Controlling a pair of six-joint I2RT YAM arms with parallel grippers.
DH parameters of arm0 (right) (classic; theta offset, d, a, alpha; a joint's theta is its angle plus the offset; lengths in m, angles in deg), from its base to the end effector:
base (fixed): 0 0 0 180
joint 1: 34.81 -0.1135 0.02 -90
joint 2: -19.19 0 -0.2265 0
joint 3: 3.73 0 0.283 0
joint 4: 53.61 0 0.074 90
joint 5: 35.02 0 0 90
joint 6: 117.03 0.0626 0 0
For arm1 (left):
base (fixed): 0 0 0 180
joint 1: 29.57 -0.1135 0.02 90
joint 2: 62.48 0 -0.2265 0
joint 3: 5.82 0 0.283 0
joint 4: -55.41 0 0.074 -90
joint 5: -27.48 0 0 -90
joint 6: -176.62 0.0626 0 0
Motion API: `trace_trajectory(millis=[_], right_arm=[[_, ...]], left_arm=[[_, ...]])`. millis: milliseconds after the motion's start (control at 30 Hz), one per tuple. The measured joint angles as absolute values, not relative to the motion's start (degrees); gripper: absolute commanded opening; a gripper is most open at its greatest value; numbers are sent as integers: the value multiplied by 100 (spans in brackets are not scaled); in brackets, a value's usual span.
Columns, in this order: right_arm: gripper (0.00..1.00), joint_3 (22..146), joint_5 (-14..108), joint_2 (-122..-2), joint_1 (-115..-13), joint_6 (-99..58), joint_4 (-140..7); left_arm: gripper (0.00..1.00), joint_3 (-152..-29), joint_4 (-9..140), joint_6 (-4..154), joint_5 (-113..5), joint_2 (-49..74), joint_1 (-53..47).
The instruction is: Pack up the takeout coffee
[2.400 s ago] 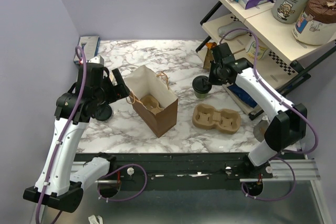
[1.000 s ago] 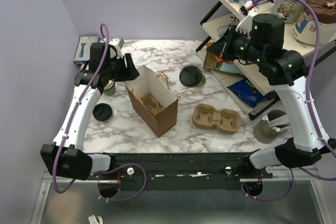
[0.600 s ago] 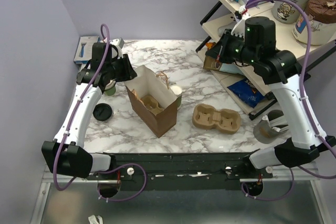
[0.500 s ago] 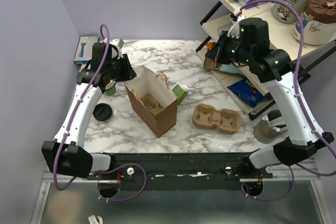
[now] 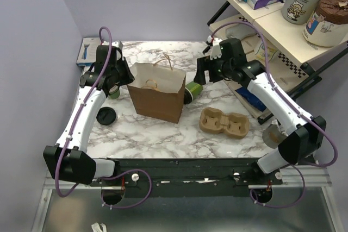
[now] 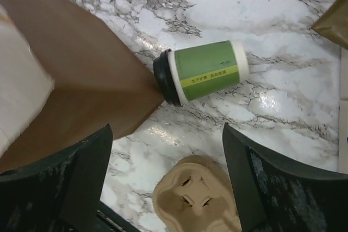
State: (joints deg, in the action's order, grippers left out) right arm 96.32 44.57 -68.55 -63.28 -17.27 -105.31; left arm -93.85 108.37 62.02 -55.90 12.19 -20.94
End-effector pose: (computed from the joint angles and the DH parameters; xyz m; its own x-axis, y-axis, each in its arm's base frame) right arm 0.3395 0.1970 0.3141 -0.6501 -0.1628 -0.7422 -0.4885 0.8378 0.2440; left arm 0.3355 -0.0582 0.3105 -0.6716 -0.3163 -0.6700 -0.0470 0.9206 -0.3876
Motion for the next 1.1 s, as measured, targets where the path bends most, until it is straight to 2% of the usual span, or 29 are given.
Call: trace_trajectory(millis=[133,200,267,300,333,400,433,500,567,1100], right_arm=[[91,9188,4391,-6997,-6507,-2464,-9937],[91,9186,4424,-7214,-6577,-2676,-9777],[91,9179,4468,-7410,-6643,-2914,-9620],[91,9158,4488,-7487,-6667,-3021,-9537],[91,9118,4507,-7541,-6682,-3115,-9447],[91,9070,4623,-7646,-6704,-3248,-9283],[90,9074,4693,-7712,-6710,-3305,-9194],[89,9109,4811,-7885,-6710,-3401,-9041],[88,9182,4947,-8105,-6735,-3528,-8923],[76,9923,5653,-9183,-7065,-3441,-8599]], left_arm=[[45,-9385,10980,6392,-5608,1193,-2094],[49,-9385,11067,6523,-5606,1130,-2094],[56,-9376,11122,6626,-5606,1027,-2094],[62,-9363,11124,6650,-5608,975,-2094],[74,-9339,11128,6676,-5601,900,-2094],[79,-9278,11119,6716,-5586,769,-2094],[85,-9249,11119,6689,-5569,719,-2094],[89,-9182,11113,6696,-5534,625,-2094],[99,-9162,11113,6676,-5521,566,-2094],[99,-9164,11154,6296,-5715,-623,-2094]])
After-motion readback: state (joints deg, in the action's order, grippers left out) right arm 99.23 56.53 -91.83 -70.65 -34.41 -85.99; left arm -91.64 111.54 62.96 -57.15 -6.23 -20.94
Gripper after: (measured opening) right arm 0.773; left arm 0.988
